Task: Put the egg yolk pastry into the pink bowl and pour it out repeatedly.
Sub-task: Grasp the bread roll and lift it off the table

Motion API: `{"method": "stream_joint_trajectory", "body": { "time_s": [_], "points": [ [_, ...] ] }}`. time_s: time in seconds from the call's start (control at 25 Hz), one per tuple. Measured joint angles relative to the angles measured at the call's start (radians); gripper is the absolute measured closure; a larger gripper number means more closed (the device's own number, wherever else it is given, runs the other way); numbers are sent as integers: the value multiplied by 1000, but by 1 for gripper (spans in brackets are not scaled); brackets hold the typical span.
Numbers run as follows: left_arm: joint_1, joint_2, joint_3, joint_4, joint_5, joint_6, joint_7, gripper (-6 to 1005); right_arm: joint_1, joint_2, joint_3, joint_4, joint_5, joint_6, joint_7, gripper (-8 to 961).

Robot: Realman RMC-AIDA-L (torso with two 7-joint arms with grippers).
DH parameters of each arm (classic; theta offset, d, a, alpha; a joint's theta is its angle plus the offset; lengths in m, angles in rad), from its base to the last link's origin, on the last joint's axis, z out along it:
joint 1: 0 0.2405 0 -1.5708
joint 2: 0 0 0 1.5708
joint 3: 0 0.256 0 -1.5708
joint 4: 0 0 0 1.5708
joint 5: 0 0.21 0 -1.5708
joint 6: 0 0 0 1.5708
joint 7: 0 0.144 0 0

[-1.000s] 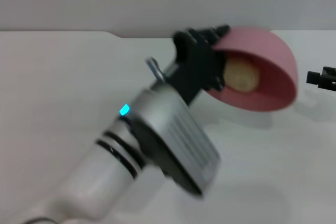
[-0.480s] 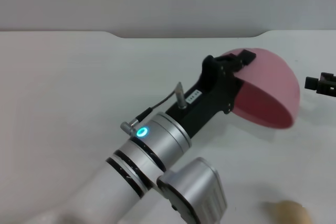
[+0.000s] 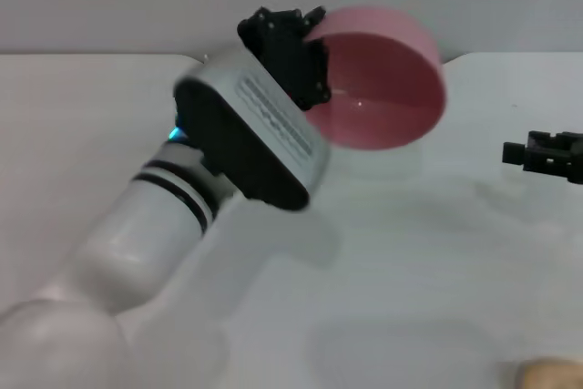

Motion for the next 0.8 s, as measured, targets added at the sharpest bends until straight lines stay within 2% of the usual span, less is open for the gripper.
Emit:
{"method": "stream_joint_trajectory", "body": {
  "time_s": [0.12,0.2,0.32,0.4,0.48,0.52,0.56,0.68,0.72,0.76,0.8],
  "points": [
    [19,0,-99,49,-80,159,0,1000,1,-2,-24,-4,-7,-10,0,324],
    [32,1,-203,84,-154,318,-3,1000,7,-3,-36,-15,-34,-46,0,324],
    [28,5,-445,112,-241,695,-91,999,28,-5,-40,-42,-121,-126,20,324],
    [-15,10,-620,94,-236,974,-214,999,43,-5,-40,-62,-186,-181,47,325],
    [-112,19,-827,35,-157,1311,-395,999,59,-5,-42,-73,-231,-222,67,325],
    [-143,23,-877,17,-116,1405,-452,1000,69,-6,-42,-76,-255,-244,72,325],
    [-225,30,-1000,-14,20,1624,-608,1000,76,-6,-43,-76,-276,-265,76,325],
    [-297,32,-1076,-22,228,1823,-795,1000,95,-6,-45,-78,-331,-319,79,325],
    [-297,32,-1076,-22,228,1823,-795,1000,100,-6,-47,-79,-354,-334,81,325],
    [-331,19,-1093,-3,392,1926,-883,999,104,-6,-51,-79,-379,-349,84,325],
    [-335,14,-1093,6,429,1949,-894,999,106,-6,-56,-79,-399,-362,87,325]
  ]
}}
